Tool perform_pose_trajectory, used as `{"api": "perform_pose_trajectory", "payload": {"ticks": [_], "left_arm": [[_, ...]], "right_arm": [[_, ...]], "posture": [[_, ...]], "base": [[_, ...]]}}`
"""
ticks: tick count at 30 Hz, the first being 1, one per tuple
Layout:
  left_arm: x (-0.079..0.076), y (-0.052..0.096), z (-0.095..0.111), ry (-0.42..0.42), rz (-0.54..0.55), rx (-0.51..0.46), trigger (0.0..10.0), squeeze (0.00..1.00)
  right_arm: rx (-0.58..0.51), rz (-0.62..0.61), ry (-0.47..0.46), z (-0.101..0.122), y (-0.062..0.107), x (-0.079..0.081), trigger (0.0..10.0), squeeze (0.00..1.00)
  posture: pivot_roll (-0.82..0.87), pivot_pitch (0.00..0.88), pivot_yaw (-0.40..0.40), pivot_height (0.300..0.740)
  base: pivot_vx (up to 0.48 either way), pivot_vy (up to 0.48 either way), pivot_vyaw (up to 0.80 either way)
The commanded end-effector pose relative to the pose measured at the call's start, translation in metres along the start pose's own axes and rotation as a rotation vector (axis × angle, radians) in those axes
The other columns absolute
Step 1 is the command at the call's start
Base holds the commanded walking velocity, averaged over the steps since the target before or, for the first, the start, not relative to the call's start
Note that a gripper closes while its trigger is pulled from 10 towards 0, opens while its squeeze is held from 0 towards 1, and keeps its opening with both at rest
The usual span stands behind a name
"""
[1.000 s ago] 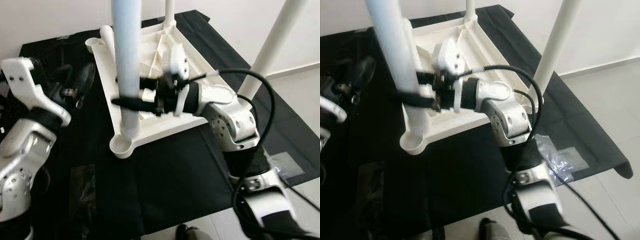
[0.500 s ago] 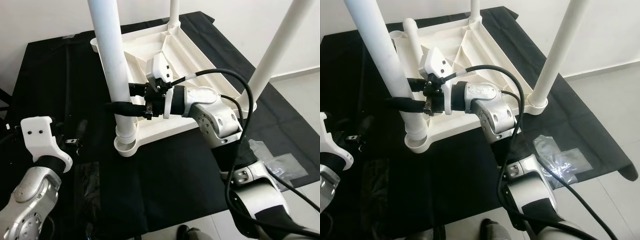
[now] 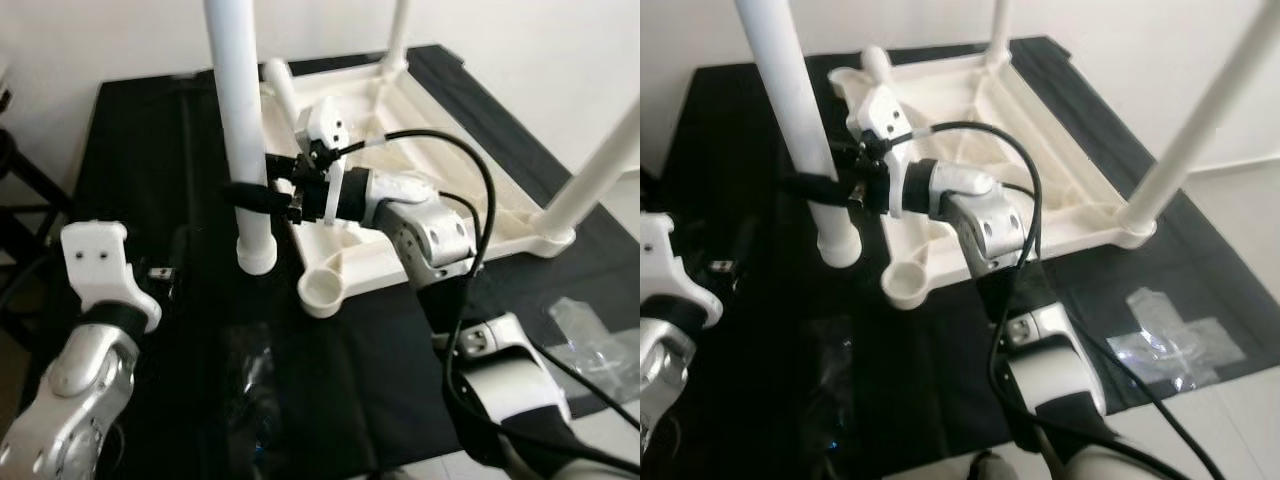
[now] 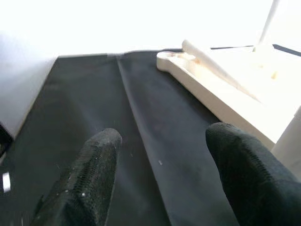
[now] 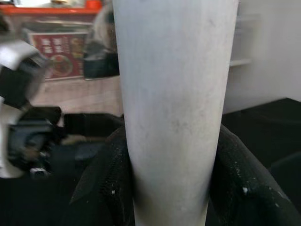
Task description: Building children table
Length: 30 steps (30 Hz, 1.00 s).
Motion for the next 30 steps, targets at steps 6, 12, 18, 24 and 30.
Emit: {"api": "perform_pose_trajectory", "payload": {"ticks": [6,12,18,24,30], "left_arm": [[-0.006,-0.017,0.018,-0.076,-0.080,-0.070,10.0,0.00],[-0.017,-0.025,0.027,-0.122,-0.142,-0.108,10.0,0.00],[-0.039,-0.025,0.021,-0.128,-0.236,-0.101,10.0,0.00],[-0.046,-0.023,0.008,-0.122,-0.255,-0.077,10.0,0.00],[-0.042,-0.024,0.000,-0.121,-0.239,-0.059,10.0,0.00]], "right_arm": [[0.027,0.069,0.012,-0.002,0.006,0.003,10.0,0.00],[0.079,0.132,0.027,-0.009,0.016,0.004,10.0,0.00],[0.118,0.280,0.003,-0.016,0.028,0.019,10.0,0.00],[0.121,0.426,-0.001,-0.013,0.038,0.035,10.0,0.00],[0.103,0.452,0.001,-0.004,0.038,0.035,10.0,0.00]], "posture": [[0.03,0.179,0.001,0.740],[0.04,0.174,-0.004,0.740],[0.04,0.160,-0.002,0.740],[0.04,0.140,-0.005,0.740],[0.03,0.118,-0.010,0.740]], "base": [[0.000,0.000,0.00],[0.000,0.000,0.00],[0.000,0.000,0.00],[0.000,0.000,0.00],[0.000,0.000,0.00]]}}
Point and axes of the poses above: a point about 5 cm out from each wrist's last joint towards the gripper, its own y axis pointing back from the gripper into the wrist, its own z axis along the axis of the wrist's last joint, x = y × z, the point moved 6 cm from there along -y, pointing out of the wrist towards the gripper, and after that the axes turned 10 degrees about -y, right-handed, at the moved point
